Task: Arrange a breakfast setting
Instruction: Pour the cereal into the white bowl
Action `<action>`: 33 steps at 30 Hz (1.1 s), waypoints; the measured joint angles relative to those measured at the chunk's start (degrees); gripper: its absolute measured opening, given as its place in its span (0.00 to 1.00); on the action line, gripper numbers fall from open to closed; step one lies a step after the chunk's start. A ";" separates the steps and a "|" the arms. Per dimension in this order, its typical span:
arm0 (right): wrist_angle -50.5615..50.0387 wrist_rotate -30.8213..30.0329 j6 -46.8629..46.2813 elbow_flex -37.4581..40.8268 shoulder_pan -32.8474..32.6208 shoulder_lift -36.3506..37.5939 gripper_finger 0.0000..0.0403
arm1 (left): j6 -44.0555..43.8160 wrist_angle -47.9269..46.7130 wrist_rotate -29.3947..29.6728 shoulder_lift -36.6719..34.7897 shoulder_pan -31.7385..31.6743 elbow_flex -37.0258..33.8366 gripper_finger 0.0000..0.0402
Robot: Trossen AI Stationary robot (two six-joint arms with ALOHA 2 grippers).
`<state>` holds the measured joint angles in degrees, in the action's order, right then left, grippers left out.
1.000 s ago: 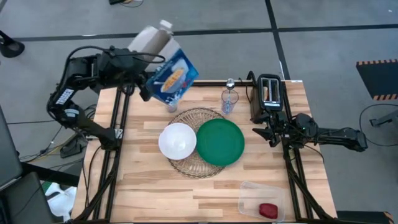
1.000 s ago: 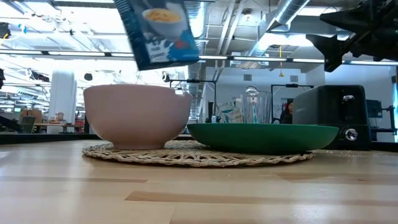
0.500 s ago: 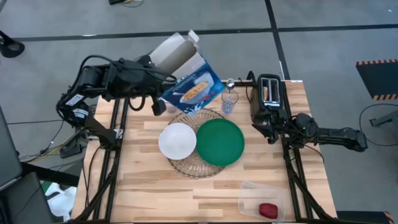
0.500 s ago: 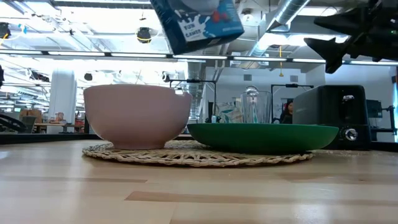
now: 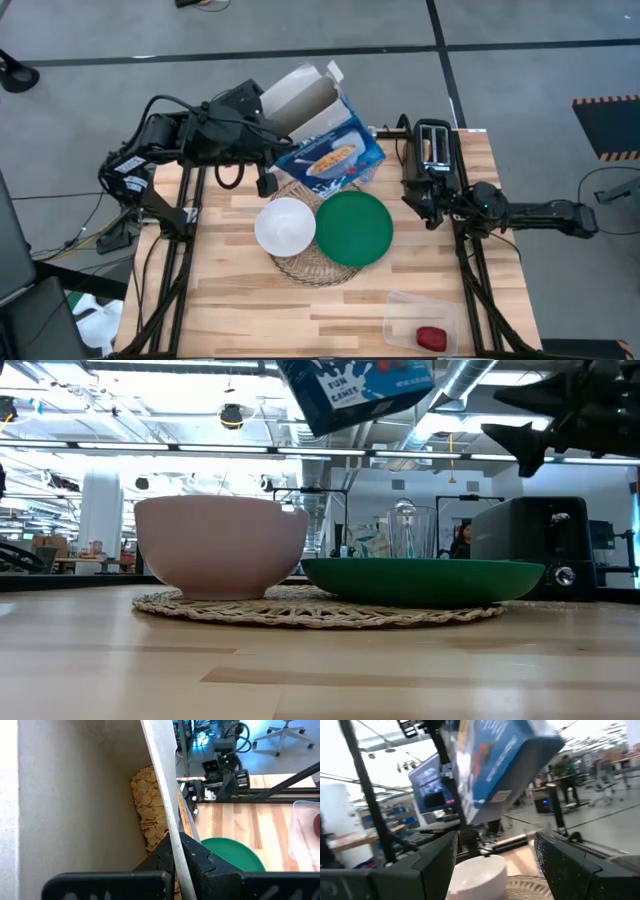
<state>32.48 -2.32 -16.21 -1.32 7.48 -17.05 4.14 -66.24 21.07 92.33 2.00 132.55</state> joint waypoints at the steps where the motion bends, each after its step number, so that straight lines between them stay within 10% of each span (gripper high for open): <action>1: 0.59 0.12 0.02 0.00 -0.22 -0.41 0.73 | 0.42 0.70 -0.26 0.03 0.22 0.00 0.00; 33: 23.16 1.10 4.76 -2.42 0.00 -21.11 0.99 | 4.85 9.91 -5.65 2.64 1.81 -0.02 0.00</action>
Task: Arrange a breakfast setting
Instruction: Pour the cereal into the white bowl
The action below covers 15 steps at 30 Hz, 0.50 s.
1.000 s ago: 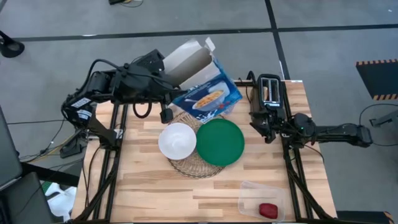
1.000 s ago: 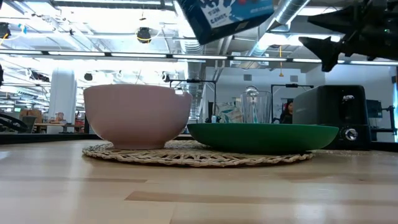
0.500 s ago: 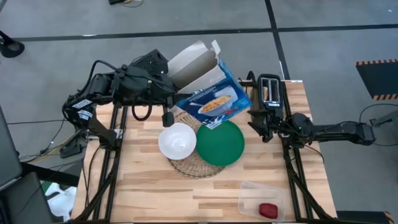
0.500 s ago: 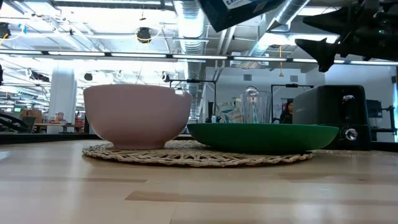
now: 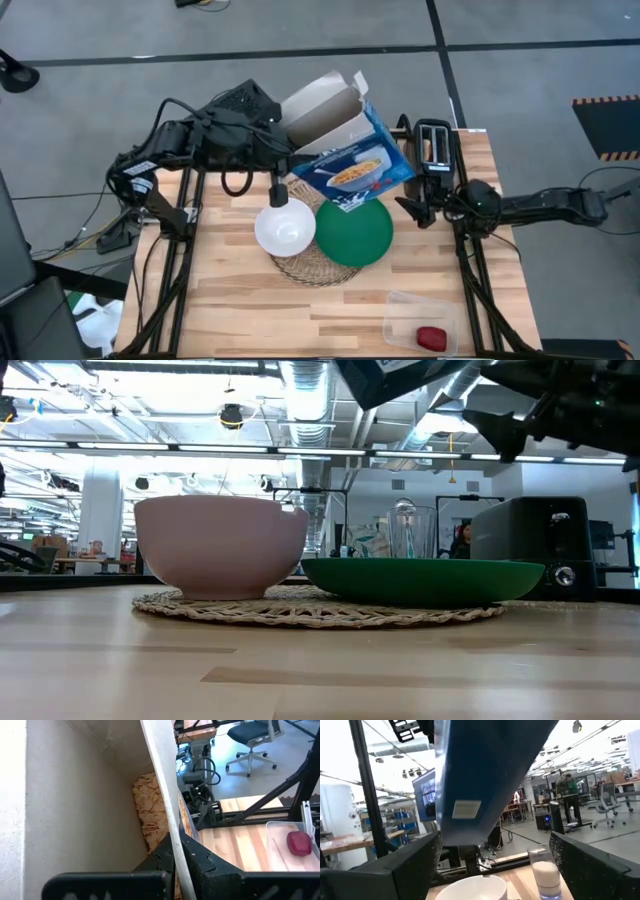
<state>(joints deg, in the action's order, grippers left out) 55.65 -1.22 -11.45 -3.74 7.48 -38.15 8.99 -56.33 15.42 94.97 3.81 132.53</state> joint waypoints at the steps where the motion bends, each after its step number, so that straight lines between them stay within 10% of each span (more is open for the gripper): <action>1: 0.19 0.58 0.52 -0.74 -0.09 -1.03 0.98 | 0.22 0.02 0.00 0.26 0.00 0.00 0.00; 15: 7.28 4.07 5.93 -8.39 -0.85 -14.55 0.99 | 1.01 1.09 -1.09 1.45 0.24 -0.02 0.00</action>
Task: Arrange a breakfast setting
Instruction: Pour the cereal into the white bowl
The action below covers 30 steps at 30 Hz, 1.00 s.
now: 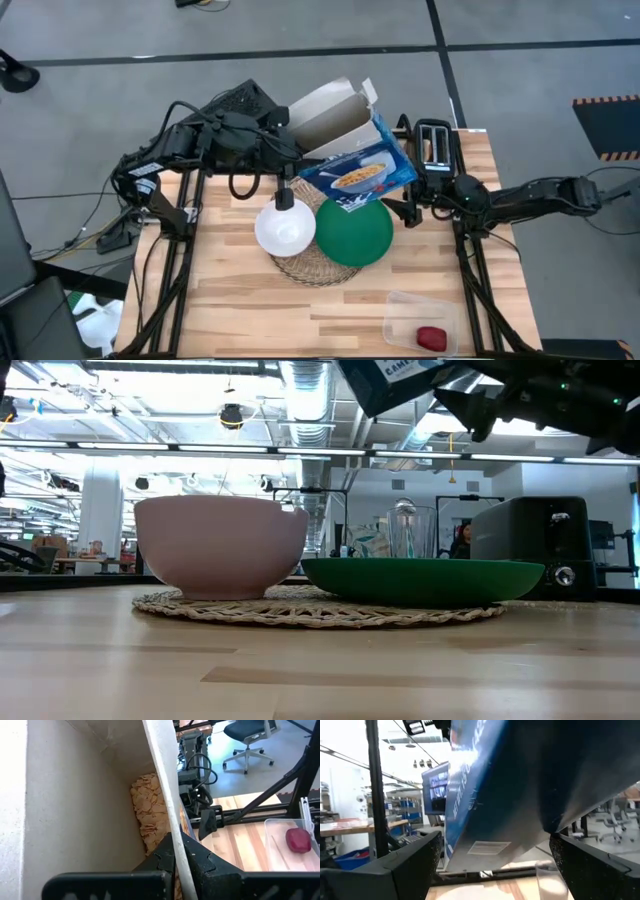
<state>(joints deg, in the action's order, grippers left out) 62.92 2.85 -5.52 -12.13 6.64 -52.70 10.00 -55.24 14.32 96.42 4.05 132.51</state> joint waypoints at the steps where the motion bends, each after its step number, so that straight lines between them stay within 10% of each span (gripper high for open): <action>1: 1.26 0.58 -0.02 -0.10 0.18 -0.68 0.99 | 0.08 0.13 -0.17 -0.02 0.00 0.00 0.00; 30: 4.91 6.02 -1.53 -3.58 4.53 -6.86 0.99 | 3.92 2.31 -2.18 -0.74 4.64 -0.02 0.00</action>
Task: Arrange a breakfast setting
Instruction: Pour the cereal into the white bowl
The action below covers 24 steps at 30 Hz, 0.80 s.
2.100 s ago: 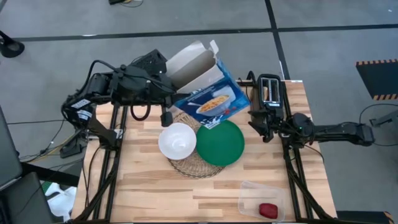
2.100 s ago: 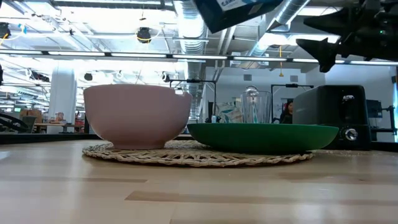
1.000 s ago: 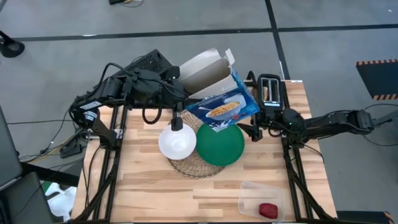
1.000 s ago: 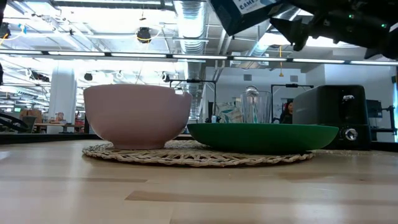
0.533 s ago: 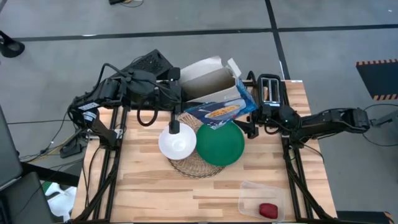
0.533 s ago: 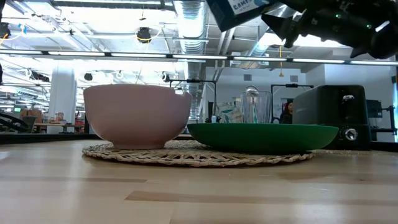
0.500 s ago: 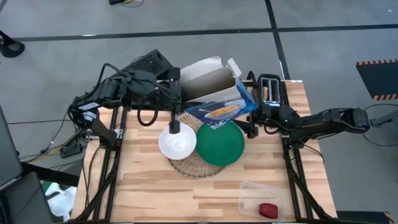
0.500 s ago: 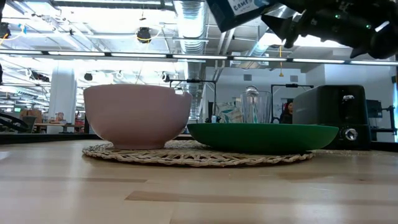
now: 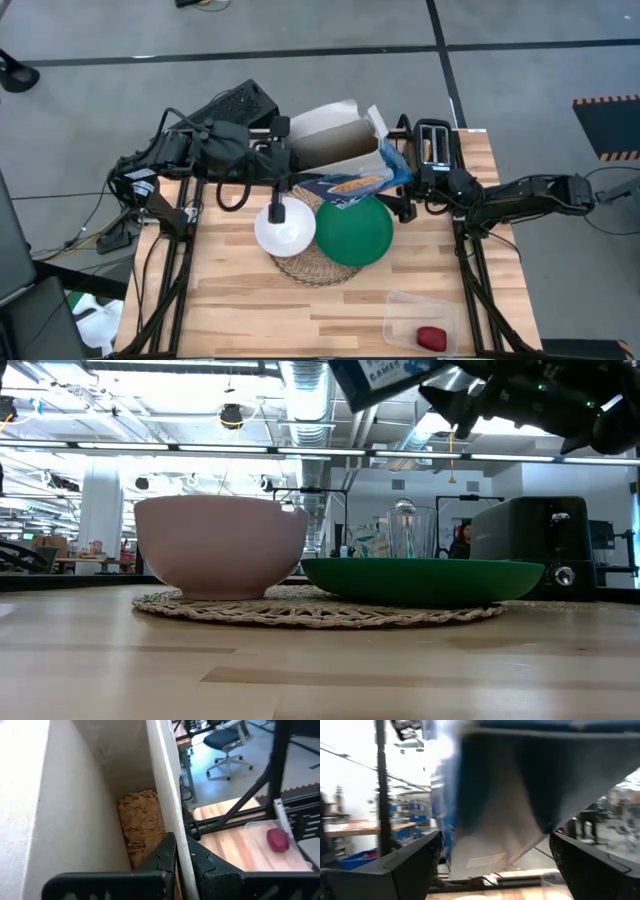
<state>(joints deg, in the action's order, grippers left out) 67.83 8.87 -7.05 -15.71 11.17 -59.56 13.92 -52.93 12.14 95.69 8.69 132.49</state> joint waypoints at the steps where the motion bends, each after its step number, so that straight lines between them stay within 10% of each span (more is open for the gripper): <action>1: 0.69 1.53 -0.02 -0.02 0.16 0.06 0.99 | 0.07 -0.01 0.16 -0.43 0.47 0.00 0.00; 24: 10.96 10.55 0.96 -10.02 -2.90 -11.61 0.98 | 0.45 3.96 2.24 -1.16 1.11 -0.48 0.00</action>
<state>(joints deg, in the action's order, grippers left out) 78.79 19.42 -6.09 -25.73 8.27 -71.17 14.37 -48.97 14.38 94.53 9.80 132.00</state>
